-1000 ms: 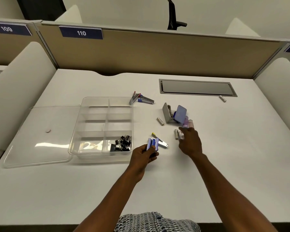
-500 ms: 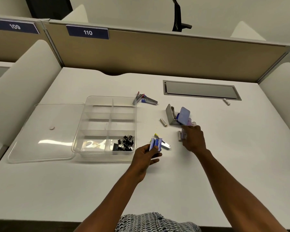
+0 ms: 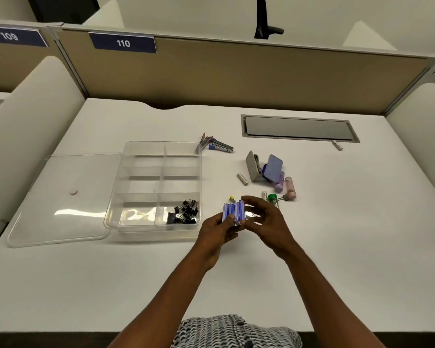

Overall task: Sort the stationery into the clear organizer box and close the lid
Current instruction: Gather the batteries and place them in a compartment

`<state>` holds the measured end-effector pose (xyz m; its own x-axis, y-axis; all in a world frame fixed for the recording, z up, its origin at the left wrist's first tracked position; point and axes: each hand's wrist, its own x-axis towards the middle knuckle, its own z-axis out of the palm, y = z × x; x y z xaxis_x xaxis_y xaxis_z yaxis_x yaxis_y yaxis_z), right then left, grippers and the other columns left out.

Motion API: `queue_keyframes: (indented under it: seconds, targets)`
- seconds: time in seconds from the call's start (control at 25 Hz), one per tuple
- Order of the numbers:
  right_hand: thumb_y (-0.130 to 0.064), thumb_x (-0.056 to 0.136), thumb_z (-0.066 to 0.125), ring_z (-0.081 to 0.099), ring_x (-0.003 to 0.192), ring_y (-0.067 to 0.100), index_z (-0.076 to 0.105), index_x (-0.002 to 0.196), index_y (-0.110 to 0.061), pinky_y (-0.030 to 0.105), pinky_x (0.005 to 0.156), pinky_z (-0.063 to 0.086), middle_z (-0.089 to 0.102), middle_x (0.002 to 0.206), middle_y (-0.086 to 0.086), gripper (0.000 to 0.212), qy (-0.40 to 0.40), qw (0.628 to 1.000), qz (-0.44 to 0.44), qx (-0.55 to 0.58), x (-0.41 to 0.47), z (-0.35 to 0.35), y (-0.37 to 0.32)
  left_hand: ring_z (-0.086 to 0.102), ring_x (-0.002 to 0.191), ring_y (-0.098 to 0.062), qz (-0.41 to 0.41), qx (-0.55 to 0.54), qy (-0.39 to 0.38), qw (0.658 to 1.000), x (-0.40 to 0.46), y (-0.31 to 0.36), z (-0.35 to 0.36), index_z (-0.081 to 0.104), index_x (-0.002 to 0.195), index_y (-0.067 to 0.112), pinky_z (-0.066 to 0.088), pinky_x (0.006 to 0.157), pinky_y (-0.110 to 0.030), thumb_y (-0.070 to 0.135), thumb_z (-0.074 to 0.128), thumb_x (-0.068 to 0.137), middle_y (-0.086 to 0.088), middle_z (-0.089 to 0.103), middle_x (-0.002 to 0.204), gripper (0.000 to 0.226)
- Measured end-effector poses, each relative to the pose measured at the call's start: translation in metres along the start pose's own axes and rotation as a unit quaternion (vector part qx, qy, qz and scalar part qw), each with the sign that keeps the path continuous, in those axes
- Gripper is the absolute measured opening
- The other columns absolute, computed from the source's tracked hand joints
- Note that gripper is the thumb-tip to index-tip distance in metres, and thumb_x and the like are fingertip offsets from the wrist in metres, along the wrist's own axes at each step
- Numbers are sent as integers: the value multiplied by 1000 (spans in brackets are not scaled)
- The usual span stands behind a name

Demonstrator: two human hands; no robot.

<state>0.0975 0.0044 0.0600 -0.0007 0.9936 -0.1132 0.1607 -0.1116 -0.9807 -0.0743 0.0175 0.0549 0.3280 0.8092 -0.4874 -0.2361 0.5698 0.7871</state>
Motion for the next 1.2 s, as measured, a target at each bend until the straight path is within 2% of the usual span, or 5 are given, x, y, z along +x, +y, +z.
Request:
queue_keyframes:
  seconds: [0.2, 0.44, 0.64, 1.0, 1.2]
  targets:
    - [-22, 78, 81, 65, 118, 9, 55, 137, -32, 36, 94, 57, 63, 133, -16, 65, 5, 1000, 13, 6, -6, 7, -3, 73, 99, -18, 24, 14, 15, 999, -4, 3, -4, 64, 121, 22, 55, 87, -32, 19, 61, 96, -2, 76, 106, 25]
    - [-16, 81, 82, 65, 120, 12, 56, 135, -31, 45, 98, 55, 64, 135, -9, 62, -5, 1000, 6, 23, -5, 20, -5, 73, 94, -14, 63, 50, 46, 996, -9, 10, -9, 65, 120, 22, 58, 83, -29, 17, 65, 93, 3, 76, 103, 28]
    - [-26, 81, 81, 66, 114, 3, 42, 148, -33, 24, 98, 53, 59, 140, -13, 78, -22, 996, -43, -76, 1, 37, -19, 69, 106, -17, 88, 112, 73, 987, -18, 20, -25, 61, 129, 21, 58, 90, -35, 24, 66, 93, -1, 71, 116, 37]
    - [-8, 85, 77, 61, 119, 8, 53, 142, -28, 25, 89, 59, 57, 139, -5, 65, -107, 965, -171, -169, 30, 101, -50, 67, 104, -11, 151, 265, 144, 941, -43, 54, -82, 62, 129, 27, 55, 90, -29, 29, 58, 97, 6, 72, 112, 32]
    - [-16, 82, 78, 62, 111, 6, 52, 142, -28, 14, 87, 55, 60, 132, -6, 67, -107, 949, -221, -198, 46, 139, -59, 63, 110, -12, 157, 293, 138, 933, -56, 72, -115, 53, 137, 32, 53, 94, -32, 44, 44, 101, 6, 68, 121, 39]
